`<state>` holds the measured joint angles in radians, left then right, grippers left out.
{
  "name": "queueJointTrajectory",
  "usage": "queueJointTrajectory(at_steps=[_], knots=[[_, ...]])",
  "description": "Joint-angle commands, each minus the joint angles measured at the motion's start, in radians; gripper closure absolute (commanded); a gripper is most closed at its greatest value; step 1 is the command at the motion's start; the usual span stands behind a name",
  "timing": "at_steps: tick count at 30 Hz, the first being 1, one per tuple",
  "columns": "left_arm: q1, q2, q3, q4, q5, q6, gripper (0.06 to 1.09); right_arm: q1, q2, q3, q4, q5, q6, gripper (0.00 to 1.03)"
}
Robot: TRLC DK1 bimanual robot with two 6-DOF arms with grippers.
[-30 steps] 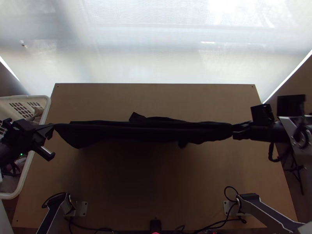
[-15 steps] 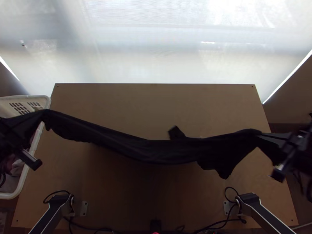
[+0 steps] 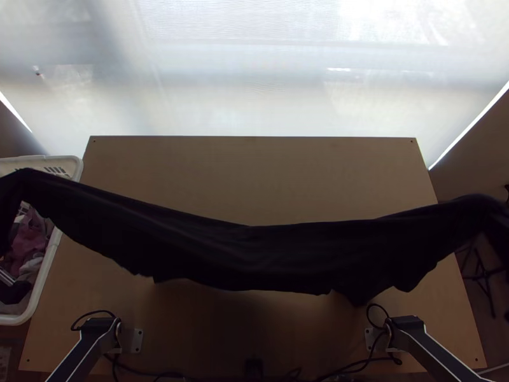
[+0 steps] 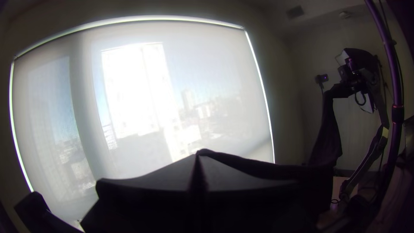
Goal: Fold the t-shirt
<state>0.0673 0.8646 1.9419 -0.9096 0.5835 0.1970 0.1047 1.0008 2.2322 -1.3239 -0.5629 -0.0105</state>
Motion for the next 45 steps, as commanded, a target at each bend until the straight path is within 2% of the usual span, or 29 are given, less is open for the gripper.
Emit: queueJointTrajectory(at_steps=[1,4,7,10,14,18,21,27,29,32,36,41,45], knots=[[0.000,-0.015,0.005,0.072,-0.013,-0.056,1.05,-0.017,0.012,0.012,0.057,-0.011,0.006,1.00],[0.000,-0.047,-0.090,0.118,-0.016,-0.071,1.05,-0.019,-0.016,-0.105,0.091,-0.009,0.000,1.00],[0.009,-0.075,-0.362,0.264,-0.019,-0.053,1.05,-0.019,-0.074,-0.437,0.308,0.009,0.014,1.00],[0.046,-0.027,-0.574,0.376,-0.016,-0.010,1.05,-0.013,-0.030,-0.654,0.445,0.023,-0.022,1.00],[0.051,0.171,-0.771,0.560,-0.016,0.025,1.05,0.000,0.121,-0.856,0.638,0.026,-0.062,1.00],[0.075,0.467,-0.725,0.649,-0.017,0.067,1.05,-0.003,0.361,-0.896,0.833,0.078,-0.103,1.00],[0.086,0.656,-0.594,0.655,-0.047,0.114,1.05,-0.033,0.561,-0.780,0.882,0.093,-0.120,1.00],[0.088,0.955,-0.278,0.598,-0.109,0.124,1.05,-0.042,0.894,-0.488,0.876,0.158,-0.146,1.00],[0.054,1.044,-0.199,0.537,-0.125,0.165,1.05,-0.033,0.992,-0.404,0.838,0.164,-0.151,1.00],[-0.008,1.120,-0.173,0.541,-0.200,0.217,1.05,-0.013,1.093,-0.348,0.842,0.227,-0.175,1.00],[-0.049,1.208,-0.106,0.511,-0.232,0.219,1.05,0.004,1.225,-0.212,0.769,0.235,-0.161,1.00],[-0.067,1.185,-0.141,0.416,-0.246,0.225,1.05,0.035,1.239,-0.204,0.647,0.235,-0.175,1.00],[-0.060,1.039,-0.297,0.417,-0.246,0.265,1.05,0.026,1.136,-0.293,0.560,0.235,-0.186,1.00]])
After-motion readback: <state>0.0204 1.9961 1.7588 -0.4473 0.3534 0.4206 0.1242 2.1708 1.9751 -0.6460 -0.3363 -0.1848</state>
